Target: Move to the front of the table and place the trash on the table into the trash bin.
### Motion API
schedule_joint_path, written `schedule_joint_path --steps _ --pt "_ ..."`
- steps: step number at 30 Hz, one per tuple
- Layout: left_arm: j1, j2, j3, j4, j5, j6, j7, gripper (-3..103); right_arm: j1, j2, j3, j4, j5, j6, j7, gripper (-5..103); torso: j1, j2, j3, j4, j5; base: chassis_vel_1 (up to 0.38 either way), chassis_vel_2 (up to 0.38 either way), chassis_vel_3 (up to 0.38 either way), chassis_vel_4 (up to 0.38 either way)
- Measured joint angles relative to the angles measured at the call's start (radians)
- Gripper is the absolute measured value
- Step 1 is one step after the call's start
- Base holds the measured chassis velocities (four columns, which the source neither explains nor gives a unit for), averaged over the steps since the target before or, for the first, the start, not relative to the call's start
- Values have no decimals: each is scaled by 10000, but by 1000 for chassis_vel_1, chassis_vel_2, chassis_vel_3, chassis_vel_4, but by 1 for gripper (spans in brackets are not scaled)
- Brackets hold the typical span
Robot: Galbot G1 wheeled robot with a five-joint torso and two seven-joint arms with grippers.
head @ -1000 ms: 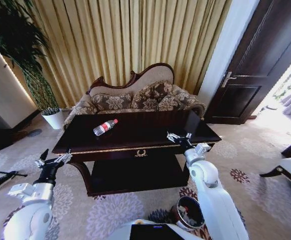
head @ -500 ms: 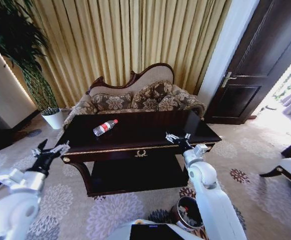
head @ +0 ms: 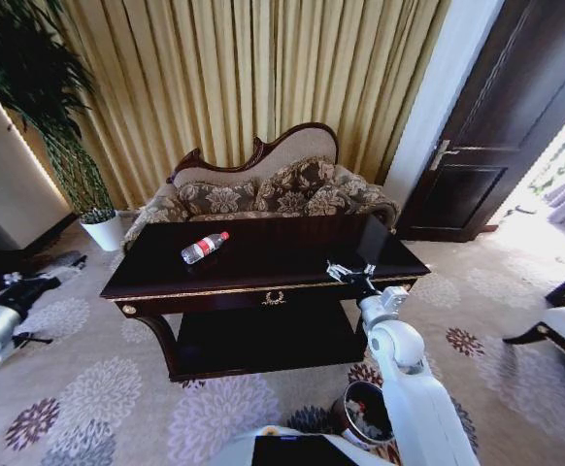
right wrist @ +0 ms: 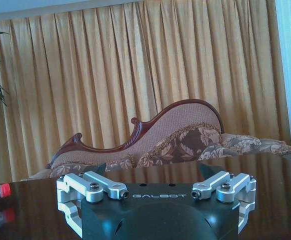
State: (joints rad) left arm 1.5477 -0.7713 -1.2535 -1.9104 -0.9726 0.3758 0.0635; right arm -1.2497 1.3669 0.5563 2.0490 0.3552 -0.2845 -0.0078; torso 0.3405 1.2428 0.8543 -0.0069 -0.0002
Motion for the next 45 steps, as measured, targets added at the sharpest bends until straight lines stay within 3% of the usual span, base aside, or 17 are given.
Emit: schedule_joint_path --steps 3,6,8,12,15,19,23,25,26,28,29,31,32,34,40,43,45 --pt "-213 181 190 295 -3 -140 170 100 4 20 -29 -13 -11 1 0 100 0 0 0 -2 1 0 0 0 0" --pt "-911 674 920 1038 -91 -610 953 100 6 66 -91 -72 -53 2 0 100 0 -1 0 -2 2 0 0 0 0" --pt "-1397 984 1548 1585 -385 -902 1809 100 -7 76 -93 -141 -97 23 0 100 0 0 0 -3 2 0 0 0 0" --pt "-1895 1268 2186 2122 -619 -934 2371 100 -34 74 -69 -227 -133 118 0 100 0 0 1 0 3 0 0 0 0" --pt "-2831 1819 3395 3171 -1250 -1011 3201 100 -61 59 21 -369 -158 224 -2 100 0 0 1 -1 2 0 0 0 0" --pt "-3665 2410 4332 3829 -1608 -881 3373 100 -61 107 36 -480 -189 309 -15 100 1 0 1 -2 3 0 0 0 0" --pt "-4051 2671 4677 3979 -1841 -555 3335 100 -45 180 1 -571 -249 355 -48 100 1 0 1 -1 4 0 0 0 0" --pt "-4377 2951 5009 3929 -1997 42 2843 100 -15 331 -104 -720 -377 426 -127 100 1 -1 1 -1 5 0 0 0 0" --pt "-4377 2951 5009 3929 -1997 42 2843 100 -15 331 -104 -720 -377 426 -127 100 1 -1 1 -1 5 0 0 0 0" --pt "-4389 3127 5098 3674 -1982 644 2032 100 16 449 -210 -814 -476 486 -211 100 1 0 0 1 4 0 0 0 0" --pt "-4389 3127 5098 3674 -1982 644 2032 100 16 449 -210 -814 -476 486 -211 100 1 0 0 1 4 0 0 0 0" --pt "-4389 3269 5114 3345 -1961 1343 859 100 57 529 -285 -876 -542 514 -249 100 1 0 0 2 4 0 0 0 0" --pt "-4389 3269 5114 3345 -1961 1343 859 100 57 529 -285 -876 -542 514 -249 100 1 0 0 2 4 0 0 0 0" --pt "-4387 3367 5117 2897 -2074 1701 -103 100 66 587 -326 -922 -591 544 -289 100 0 -1 0 1 4 0 0 0 0" --pt "-4485 3291 5040 2079 -2268 2157 -431 100 15 631 -323 -934 -613 561 -324 100 0 0 0 -2 5 0 0 0 0" --pt "-4384 3229 4968 1661 -2271 2192 25 100 -33 634 -304 -935 -614 568 -331 100 0 0 0 -2 4 0 0 0 0" --pt "-4549 3197 5164 1556 -2137 2186 669 100 -73 633 -278 -909 -614 572 -348 100 0 0 0 3 6 0 0 0 0"
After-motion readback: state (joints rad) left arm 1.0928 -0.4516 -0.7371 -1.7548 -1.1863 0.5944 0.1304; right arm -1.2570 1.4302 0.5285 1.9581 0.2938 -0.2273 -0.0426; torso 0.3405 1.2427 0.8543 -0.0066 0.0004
